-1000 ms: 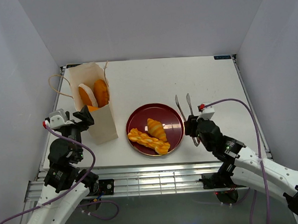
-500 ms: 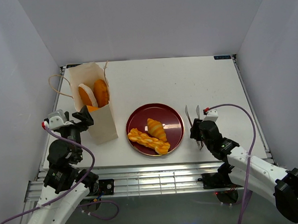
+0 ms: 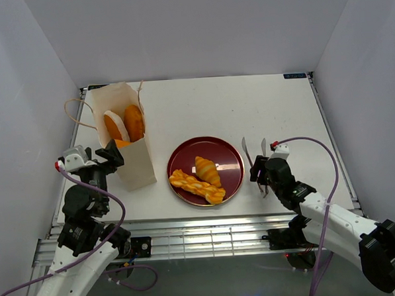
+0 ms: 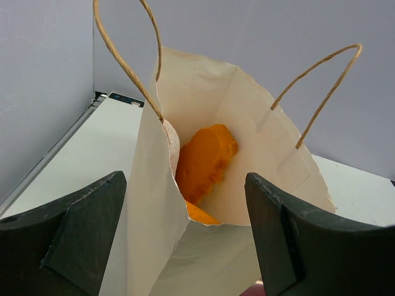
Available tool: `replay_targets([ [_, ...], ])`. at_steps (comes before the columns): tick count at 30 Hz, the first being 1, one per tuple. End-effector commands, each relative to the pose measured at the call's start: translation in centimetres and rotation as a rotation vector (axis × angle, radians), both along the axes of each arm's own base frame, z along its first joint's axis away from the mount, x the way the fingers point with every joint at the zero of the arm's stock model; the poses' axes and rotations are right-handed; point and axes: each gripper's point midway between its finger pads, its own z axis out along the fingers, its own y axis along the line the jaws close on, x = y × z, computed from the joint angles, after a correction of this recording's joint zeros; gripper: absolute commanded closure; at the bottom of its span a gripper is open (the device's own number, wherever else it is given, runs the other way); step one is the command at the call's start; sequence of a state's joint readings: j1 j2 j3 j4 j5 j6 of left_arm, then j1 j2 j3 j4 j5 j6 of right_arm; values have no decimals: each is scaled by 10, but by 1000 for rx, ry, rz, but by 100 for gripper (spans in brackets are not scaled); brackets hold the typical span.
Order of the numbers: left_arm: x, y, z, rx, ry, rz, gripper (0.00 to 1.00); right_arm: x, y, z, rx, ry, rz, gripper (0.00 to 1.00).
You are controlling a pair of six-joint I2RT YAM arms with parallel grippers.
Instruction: Place the fake bread into the paper bag
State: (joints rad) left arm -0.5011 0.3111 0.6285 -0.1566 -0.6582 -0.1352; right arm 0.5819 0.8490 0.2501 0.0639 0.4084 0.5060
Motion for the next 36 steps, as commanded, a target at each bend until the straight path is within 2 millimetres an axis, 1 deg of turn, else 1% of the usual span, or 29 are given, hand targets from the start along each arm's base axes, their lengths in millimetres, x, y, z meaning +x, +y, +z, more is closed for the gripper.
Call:
replay_targets([
  [1, -1, -1, 3, 0, -9, -9, 12, 8, 4, 9, 38, -41, -10, 33],
  [18, -1, -1, 2, 2, -7, -7, 12, 10, 3, 1, 30, 8, -9, 30],
  [26, -1, -1, 1, 2, -7, -7, 12, 11, 3, 1, 31, 14, -5, 29],
  [29, -1, -1, 2, 2, -7, -9, 12, 11, 3, 2, 34, 14, -2, 23],
  [33, -1, -1, 1, 3, -4, -7, 12, 10, 6, 5, 39, 10, 18, 20],
  [36, -1, 0, 1, 3, -4, -1, 12, 11, 13, 15, 49, -5, 58, 15],
])
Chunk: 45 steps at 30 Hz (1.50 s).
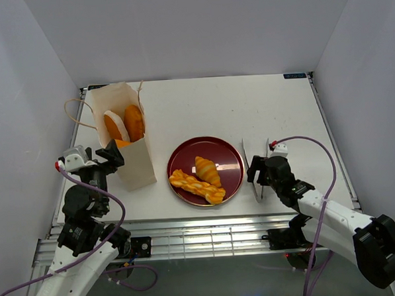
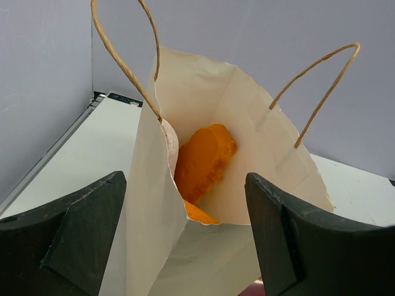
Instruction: Place the fake bread into the paper bag
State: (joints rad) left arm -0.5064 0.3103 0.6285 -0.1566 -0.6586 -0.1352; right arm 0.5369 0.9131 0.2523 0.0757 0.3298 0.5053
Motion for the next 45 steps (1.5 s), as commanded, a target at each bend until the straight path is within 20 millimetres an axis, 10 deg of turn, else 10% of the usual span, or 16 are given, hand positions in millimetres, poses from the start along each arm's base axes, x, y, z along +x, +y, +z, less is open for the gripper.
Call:
replay_targets([
  [1, 0, 1, 0, 5, 0, 5, 12, 13, 12, 32, 37, -68, 42, 15],
  [13, 1, 2, -2, 6, 3, 18, 11, 32, 38, 141, -6, -243, 240, 2],
  [20, 3, 1, -4, 15, 15, 18, 11, 46, 33, 187, -55, -321, 218, 10],
  [45, 7, -3, -9, 29, 37, 9, 11, 50, 13, 193, -92, -361, 118, 10],
])
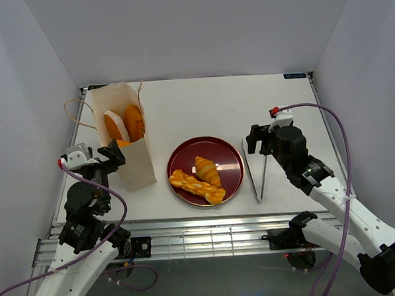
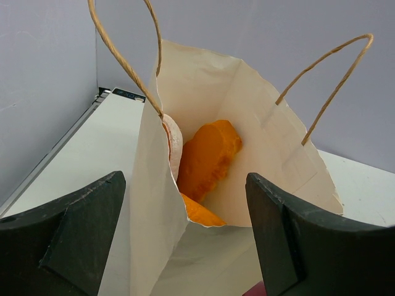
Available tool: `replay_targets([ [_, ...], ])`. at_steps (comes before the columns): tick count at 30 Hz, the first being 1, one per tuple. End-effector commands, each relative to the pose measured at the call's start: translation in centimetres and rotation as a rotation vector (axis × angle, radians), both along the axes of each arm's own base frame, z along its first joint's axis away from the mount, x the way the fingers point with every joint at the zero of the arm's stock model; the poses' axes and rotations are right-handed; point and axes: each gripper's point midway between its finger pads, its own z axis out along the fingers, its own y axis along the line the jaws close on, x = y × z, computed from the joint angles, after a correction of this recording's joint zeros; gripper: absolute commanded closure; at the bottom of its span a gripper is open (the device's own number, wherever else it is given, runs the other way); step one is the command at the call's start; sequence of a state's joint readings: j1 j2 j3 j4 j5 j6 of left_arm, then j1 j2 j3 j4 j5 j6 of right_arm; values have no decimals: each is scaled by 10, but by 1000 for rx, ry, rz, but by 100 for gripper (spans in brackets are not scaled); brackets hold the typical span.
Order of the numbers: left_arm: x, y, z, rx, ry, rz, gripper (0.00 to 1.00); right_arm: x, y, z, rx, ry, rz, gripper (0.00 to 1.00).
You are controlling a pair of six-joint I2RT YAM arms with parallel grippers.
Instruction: Place the fake bread into the paper bag
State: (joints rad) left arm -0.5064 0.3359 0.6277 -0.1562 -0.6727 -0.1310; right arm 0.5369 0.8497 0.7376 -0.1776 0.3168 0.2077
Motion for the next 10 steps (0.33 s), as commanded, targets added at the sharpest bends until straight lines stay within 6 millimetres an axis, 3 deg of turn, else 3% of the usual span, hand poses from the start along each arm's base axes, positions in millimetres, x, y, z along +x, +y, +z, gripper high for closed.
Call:
replay_targets([
  [1, 2, -2, -3, 12, 10, -4, 11, 5, -3, 12, 18, -47, -22, 10],
  [10, 2, -1, -3, 11, 8, -1, 11, 7, -3, 1, 16, -13, -46, 10],
])
